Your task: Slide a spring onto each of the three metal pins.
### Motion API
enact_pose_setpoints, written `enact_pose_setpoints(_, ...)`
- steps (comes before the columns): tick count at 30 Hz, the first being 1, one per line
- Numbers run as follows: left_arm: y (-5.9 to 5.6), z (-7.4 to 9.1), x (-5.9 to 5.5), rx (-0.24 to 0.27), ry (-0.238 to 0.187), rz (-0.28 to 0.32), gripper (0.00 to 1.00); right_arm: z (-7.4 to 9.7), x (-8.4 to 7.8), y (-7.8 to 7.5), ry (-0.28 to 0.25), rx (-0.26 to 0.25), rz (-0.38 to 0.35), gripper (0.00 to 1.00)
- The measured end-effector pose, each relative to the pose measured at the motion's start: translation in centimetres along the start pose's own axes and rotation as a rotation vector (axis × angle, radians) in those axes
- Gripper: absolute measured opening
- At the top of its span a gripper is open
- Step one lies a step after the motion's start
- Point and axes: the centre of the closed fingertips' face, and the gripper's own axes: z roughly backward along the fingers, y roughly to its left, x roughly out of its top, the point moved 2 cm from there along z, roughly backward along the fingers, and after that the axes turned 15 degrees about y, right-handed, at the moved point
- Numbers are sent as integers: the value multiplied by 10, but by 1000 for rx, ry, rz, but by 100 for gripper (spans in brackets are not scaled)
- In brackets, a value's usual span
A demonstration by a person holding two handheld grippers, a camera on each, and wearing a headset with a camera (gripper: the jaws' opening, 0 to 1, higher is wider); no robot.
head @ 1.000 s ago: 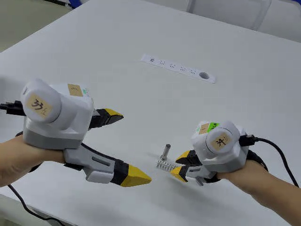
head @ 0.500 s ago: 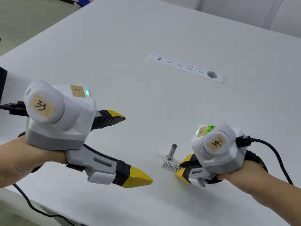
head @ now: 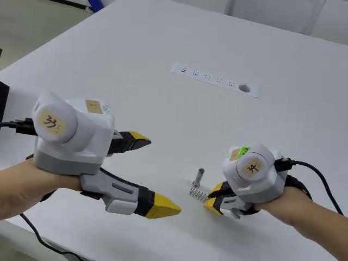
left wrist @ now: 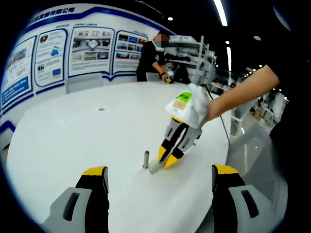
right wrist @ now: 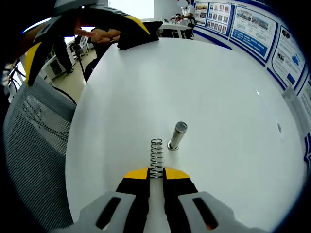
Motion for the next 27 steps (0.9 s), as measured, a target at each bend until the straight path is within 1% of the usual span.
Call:
enact_pose_setpoints(5,-6,-6,-3,-19,23,-10,87,23,6,0,-38,-7,10,11)
enact_pose_setpoints(8,-13,-9,1,-35,19,-26,85,40,10,2,-59,-9,23,11)
enact_pose_setpoints(10,-15,-10,3,-41,17,-32,84,48,11,4,-65,-13,33,11)
enact_pose_setpoints(13,-19,-12,9,-43,12,-52,81,64,14,10,-87,-18,52,11)
enact_pose_setpoints(16,-23,-15,13,-50,7,-67,78,77,18,17,-106,-22,68,11)
enact_pose_setpoints(18,-28,-17,14,-68,14,-74,76,84,21,24,-115,-24,94,11)
enact_pose_setpoints(23,-37,-19,16,-81,18,-106,71,97,27,40,-134,-20,144,11)
enact_pose_setpoints(25,-40,-19,17,-84,18,-122,67,100,30,44,-138,-26,169,11)
enact_pose_setpoints(27,-43,-19,18,-88,16,-132,62,103,31,47,-131,-38,209,11)
